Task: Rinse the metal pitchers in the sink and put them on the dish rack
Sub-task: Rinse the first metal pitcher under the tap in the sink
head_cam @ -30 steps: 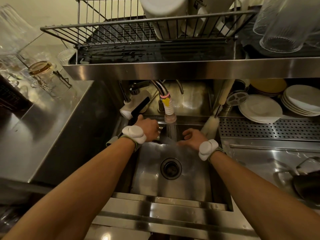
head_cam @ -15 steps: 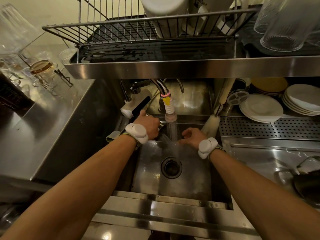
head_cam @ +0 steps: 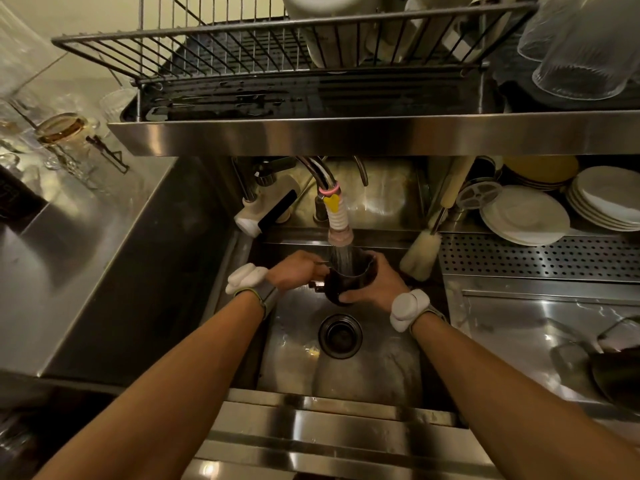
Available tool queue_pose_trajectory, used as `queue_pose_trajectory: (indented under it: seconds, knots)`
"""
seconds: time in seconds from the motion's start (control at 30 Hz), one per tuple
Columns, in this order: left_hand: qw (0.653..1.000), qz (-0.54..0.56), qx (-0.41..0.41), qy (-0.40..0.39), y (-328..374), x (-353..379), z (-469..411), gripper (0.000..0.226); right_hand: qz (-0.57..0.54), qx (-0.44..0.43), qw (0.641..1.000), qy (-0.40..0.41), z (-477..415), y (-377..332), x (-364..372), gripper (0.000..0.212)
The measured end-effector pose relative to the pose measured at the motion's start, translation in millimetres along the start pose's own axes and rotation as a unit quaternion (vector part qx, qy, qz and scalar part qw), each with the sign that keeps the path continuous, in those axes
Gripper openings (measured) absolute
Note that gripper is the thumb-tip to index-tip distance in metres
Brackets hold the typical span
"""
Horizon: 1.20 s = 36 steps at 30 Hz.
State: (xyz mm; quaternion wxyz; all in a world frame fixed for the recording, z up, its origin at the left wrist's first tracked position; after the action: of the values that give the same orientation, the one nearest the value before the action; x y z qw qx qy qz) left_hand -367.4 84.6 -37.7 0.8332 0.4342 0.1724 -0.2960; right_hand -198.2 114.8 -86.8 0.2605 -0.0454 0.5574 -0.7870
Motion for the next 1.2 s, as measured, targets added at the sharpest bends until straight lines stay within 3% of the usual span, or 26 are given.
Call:
queue_pose_trajectory:
  seconds: [0.1,0.3,0.4,0.5,0.7,0.83,0.97,1.1,1.2]
  knots:
    - [0.999,0.035,0.001,0.002,-2.8,-5.0,2.1,0.016,-0.036,-0.036,0.998,0.022,-4.7,-11.1,10.5,0.095]
    - [0.996,-0.076,-0.026,0.034,-18.9,-24.5,3.1,0.029,0.012,-0.023,0.999,0.031,-3.0,-7.7,11.9,0.087]
    - [0.986,-0.151,-0.043,0.064,-29.6,-33.4,2.1,0.028,-0.022,-0.029,0.996,0.080,-3.7,-10.0,13.8,0.086]
    - [0.981,-0.179,-0.055,0.056,-32.9,-33.7,2.2,0.029,0.000,-0.030,0.999,0.029,-7.8,-11.0,27.0,0.085]
    - [0.975,-0.212,-0.053,0.044,-37.4,-28.1,0.7,0.029,-0.011,-0.032,0.995,0.093,-7.7,-9.2,19.2,0.086]
    - [0.972,-0.228,-0.047,0.039,-35.4,-30.4,-1.7,0.031,-0.001,-0.034,0.999,0.042,-9.1,-8.1,28.9,0.086]
    - [0.970,-0.233,-0.049,0.045,-37.6,-32.5,-2.6,0.032,-0.016,-0.029,0.995,0.098,-10.9,-5.9,22.1,0.087]
    - [0.965,-0.256,-0.057,0.029,-42.7,-31.7,-6.3,0.033,-0.014,-0.040,0.998,0.052,-12.3,-8.4,32.1,0.081]
    - [0.964,-0.260,-0.055,0.025,-44.0,-34.8,-5.8,0.035,-0.023,-0.033,0.997,0.070,-14.9,-5.0,25.5,0.084]
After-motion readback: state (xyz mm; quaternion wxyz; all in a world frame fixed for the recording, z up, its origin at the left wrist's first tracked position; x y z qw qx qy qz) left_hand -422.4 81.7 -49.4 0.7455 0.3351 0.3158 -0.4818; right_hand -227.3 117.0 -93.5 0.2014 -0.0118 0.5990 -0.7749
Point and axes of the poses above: each hand's wrist, its own z-axis away from the middle knuckle, its own x-axis out of the palm, y = z × x, the point moved 4 cm from there along -z, towards the middle knuckle, and after that the axes turned 10 degrees about -z, right-handed, at the moved point
